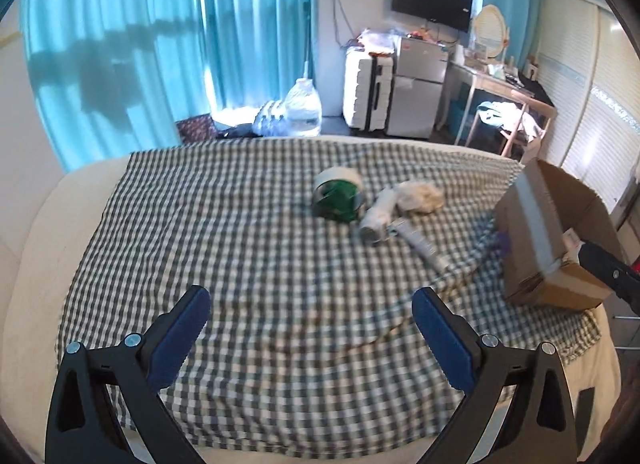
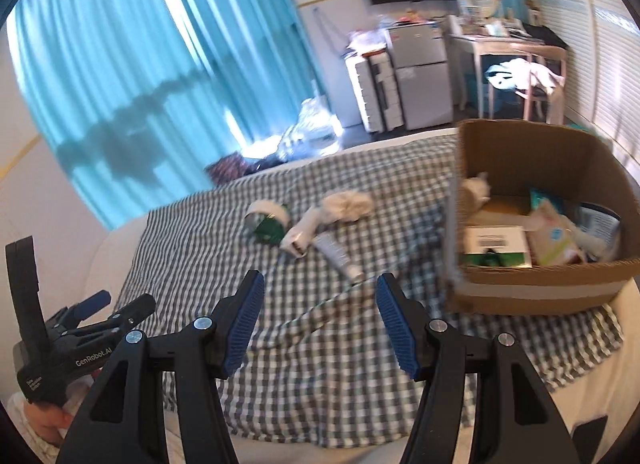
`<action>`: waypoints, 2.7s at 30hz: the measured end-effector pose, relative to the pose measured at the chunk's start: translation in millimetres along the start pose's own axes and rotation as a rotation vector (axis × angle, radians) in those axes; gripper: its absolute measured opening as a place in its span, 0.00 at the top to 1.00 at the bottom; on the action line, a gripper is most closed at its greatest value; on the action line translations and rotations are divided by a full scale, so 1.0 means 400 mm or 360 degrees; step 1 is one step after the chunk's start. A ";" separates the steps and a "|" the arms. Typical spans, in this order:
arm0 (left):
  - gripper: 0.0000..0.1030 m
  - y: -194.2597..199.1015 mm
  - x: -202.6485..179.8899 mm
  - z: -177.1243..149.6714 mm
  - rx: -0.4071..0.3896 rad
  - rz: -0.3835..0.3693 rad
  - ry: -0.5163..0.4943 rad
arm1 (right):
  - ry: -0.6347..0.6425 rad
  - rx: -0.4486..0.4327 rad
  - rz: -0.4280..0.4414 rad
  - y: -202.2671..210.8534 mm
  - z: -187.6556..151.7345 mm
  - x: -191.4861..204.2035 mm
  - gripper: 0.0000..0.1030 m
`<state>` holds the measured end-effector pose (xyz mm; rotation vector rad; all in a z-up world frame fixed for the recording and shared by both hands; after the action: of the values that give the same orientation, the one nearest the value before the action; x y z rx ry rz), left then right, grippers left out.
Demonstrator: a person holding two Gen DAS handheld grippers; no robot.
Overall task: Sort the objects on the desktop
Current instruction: 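Move both open grippers back over the remaining items on the bed, then grasp the toothpaste tube with the right gripper while the left grasps the white cylinder, then carry the toothpaste tube and white cylinder to the box and release them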
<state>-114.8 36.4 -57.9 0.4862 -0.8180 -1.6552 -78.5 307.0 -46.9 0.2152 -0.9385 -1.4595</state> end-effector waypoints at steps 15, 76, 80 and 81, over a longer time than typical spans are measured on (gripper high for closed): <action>0.00 -0.259 -0.007 -0.037 0.0190 -0.0060 0.0047 | 0.0222 0.0251 -0.0078 -0.282 -0.001 0.034 0.43; 0.49 -0.444 -0.161 0.080 0.0288 -0.0227 -0.0038 | -0.0153 0.0315 -0.0155 -0.372 0.006 -0.142 0.77; 0.49 -0.359 -0.144 0.081 0.0235 -0.0205 -0.0027 | -0.0094 0.0292 -0.0130 -0.316 -0.002 -0.094 0.77; 0.49 -0.338 -0.136 0.081 0.0228 -0.0207 -0.0019 | -0.0081 0.0286 -0.0123 -0.308 -0.004 -0.081 0.77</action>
<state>-215.0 109.1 -141.7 0.6414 -0.9345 -1.7271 -163.9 315.5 -141.0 0.3509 -1.1144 -1.4574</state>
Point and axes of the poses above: each gripper's, at about its wrist camera, not at the fingertips, and y roughly against the way its jaws point, x to its left, z to its top, the point moved 1 cm from there along -y, roughly the way its jaws point, and after that the axes turned 10 degrees about -y, right-handed, at the moved point
